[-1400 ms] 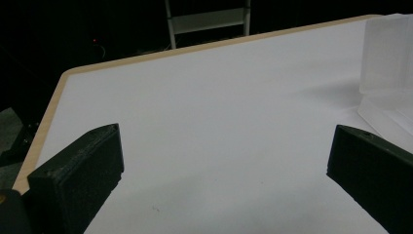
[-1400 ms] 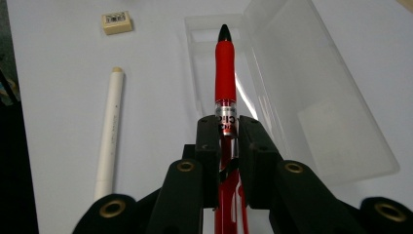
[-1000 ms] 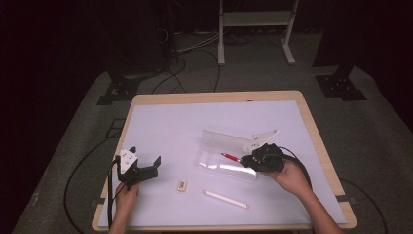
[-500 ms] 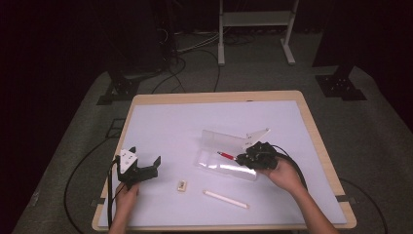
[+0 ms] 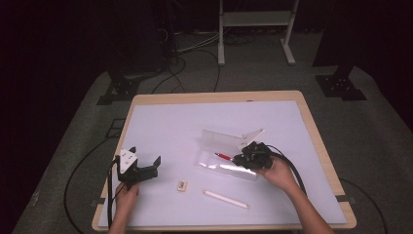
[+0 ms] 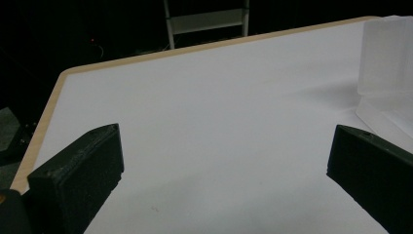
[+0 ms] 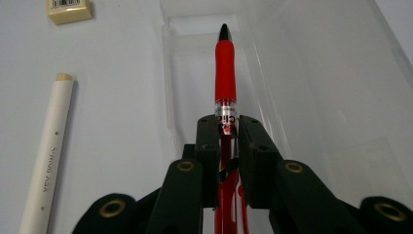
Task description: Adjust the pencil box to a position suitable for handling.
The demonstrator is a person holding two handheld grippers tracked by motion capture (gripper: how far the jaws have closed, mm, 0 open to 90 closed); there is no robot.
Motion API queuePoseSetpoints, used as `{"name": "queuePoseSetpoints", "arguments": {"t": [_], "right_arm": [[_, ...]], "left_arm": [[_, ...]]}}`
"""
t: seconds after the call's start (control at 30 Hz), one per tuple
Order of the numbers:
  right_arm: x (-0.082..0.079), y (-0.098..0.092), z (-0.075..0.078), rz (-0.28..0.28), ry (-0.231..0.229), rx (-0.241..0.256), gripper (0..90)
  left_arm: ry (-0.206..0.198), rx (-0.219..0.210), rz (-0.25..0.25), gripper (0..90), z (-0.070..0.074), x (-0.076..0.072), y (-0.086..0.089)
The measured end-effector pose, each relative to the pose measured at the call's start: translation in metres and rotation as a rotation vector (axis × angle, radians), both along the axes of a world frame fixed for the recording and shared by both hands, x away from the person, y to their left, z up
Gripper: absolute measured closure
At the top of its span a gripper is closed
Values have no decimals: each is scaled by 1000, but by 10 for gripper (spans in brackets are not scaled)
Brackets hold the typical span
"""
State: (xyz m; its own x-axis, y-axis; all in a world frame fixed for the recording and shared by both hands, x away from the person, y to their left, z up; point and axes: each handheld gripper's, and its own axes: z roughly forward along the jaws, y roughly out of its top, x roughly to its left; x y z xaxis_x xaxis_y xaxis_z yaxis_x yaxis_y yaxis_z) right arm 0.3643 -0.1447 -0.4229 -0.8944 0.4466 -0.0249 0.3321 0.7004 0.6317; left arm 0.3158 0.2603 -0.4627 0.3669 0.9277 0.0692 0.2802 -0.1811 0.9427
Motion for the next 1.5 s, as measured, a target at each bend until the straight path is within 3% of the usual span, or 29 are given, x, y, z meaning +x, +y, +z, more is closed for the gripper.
{"name": "queuePoseSetpoints", "arguments": {"t": [1.5], "right_arm": [[14, 7, -28, -14, 56, -45, 772]], "left_arm": [[2, -10, -2, 0, 0, 0, 1]]}}
